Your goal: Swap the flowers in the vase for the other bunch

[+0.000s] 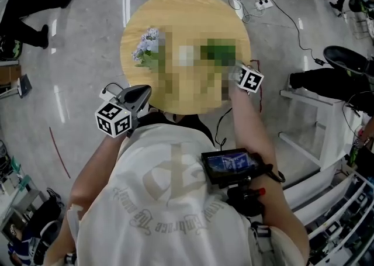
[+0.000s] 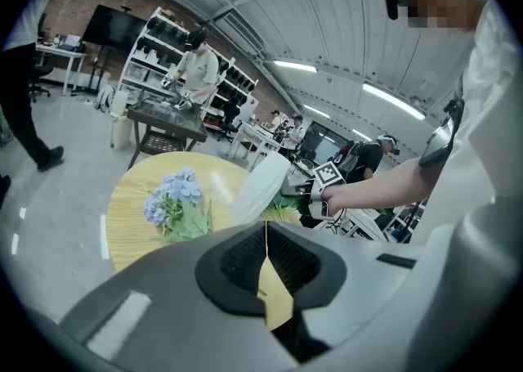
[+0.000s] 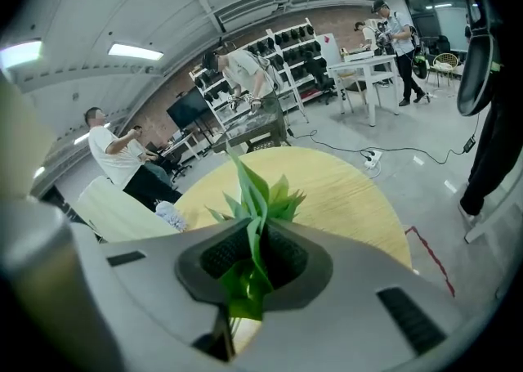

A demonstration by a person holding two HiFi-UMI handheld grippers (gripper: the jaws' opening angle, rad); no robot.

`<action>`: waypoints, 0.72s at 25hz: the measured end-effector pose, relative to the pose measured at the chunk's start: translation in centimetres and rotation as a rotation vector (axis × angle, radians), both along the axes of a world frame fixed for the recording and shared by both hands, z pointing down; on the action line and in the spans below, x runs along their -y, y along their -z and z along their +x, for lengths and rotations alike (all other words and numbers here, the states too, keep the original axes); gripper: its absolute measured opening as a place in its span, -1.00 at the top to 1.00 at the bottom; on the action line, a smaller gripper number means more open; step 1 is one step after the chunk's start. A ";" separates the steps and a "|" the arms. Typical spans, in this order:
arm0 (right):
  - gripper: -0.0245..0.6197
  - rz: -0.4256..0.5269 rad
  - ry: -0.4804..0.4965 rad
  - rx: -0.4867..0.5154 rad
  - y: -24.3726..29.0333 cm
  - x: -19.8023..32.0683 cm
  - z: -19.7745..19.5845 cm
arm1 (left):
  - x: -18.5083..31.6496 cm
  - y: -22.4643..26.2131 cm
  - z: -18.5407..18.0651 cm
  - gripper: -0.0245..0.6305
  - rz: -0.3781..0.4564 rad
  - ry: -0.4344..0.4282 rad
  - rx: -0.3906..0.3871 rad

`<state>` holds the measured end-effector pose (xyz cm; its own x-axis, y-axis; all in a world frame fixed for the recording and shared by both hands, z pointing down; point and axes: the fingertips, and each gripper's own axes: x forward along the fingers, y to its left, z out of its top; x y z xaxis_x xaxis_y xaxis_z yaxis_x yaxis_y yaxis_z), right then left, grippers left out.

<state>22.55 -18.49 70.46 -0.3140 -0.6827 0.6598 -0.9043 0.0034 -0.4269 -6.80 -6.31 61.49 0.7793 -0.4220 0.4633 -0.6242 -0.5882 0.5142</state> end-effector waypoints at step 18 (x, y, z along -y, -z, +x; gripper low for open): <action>0.85 0.115 -0.031 0.055 4.2 -1.5 1.1 | 0.6 0.3 1.9 0.90 0.032 -0.095 -0.016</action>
